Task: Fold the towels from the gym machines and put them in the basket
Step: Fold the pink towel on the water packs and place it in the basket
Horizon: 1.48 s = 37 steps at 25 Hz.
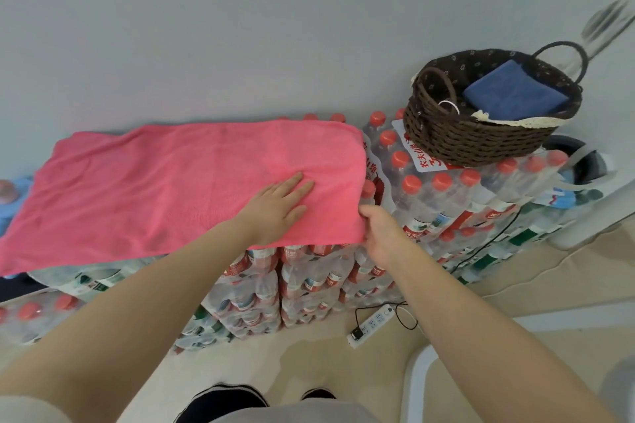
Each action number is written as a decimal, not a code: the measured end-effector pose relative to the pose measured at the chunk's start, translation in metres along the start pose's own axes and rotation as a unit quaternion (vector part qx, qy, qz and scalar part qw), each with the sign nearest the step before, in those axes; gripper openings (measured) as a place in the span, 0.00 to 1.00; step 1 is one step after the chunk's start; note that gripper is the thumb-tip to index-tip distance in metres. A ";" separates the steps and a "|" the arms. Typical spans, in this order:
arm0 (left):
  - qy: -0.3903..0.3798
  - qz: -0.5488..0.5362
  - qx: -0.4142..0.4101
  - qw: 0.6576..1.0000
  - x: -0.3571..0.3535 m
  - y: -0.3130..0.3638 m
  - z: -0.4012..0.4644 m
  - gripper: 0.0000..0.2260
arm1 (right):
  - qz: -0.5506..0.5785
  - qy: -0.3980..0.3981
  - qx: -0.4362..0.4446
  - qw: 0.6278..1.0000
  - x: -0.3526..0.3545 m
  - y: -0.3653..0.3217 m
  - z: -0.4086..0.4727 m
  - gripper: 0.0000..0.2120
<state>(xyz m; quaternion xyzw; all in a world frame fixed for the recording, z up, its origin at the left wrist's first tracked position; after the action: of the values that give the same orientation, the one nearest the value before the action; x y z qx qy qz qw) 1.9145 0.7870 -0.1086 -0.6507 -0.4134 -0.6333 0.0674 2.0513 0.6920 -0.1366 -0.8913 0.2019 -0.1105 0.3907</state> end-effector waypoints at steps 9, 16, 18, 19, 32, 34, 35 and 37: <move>0.056 -0.198 -0.023 0.978 0.026 -0.003 -0.019 0.24 | -0.256 0.148 0.388 0.873 -0.048 -0.103 -0.071 0.10; 0.271 -0.218 0.126 0.929 0.087 -0.132 -0.134 0.23 | -0.381 -0.047 0.440 0.812 -0.237 -0.108 -0.067 0.10; 0.338 -0.253 0.206 0.883 0.098 -0.175 -0.178 0.17 | -0.364 -0.040 0.445 0.817 -0.286 -0.103 -0.063 0.10; 0.368 -0.254 0.237 0.862 0.102 -0.194 -0.199 0.17 | -0.354 -0.039 0.441 0.824 -0.308 -0.100 -0.060 0.10; 0.308 -0.586 0.312 0.681 0.083 -0.271 -0.271 0.10 | -0.367 -0.099 0.299 0.875 -0.411 -0.048 -0.037 0.13; 0.330 -0.597 0.243 0.690 0.101 -0.267 -0.261 0.04 | -0.322 -0.099 0.304 0.891 -0.407 -0.050 -0.045 0.14; 0.333 -0.587 0.214 0.706 0.109 -0.262 -0.255 0.02 | -0.298 -0.097 0.320 0.894 -0.405 -0.052 -0.051 0.14; 0.335 -0.538 0.180 0.752 0.117 -0.254 -0.244 0.04 | -0.265 -0.086 0.359 0.891 -0.401 -0.057 -0.064 0.15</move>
<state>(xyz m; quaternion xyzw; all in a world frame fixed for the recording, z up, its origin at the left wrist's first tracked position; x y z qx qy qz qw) 1.5523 0.8556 -0.0703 -0.0427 -0.7527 -0.6560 -0.0347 1.6858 0.8636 -0.0672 -0.7164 -0.1299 -0.1977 0.6564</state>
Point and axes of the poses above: each hand's wrist, its own z-axis towards the middle knuckle, its own x-axis out of the back of the hand, y = z × x, the point moved 7 cm from there along z, towards the middle knuckle, and after that the axes turned 14 degrees about -z, right-handed, at the moved point
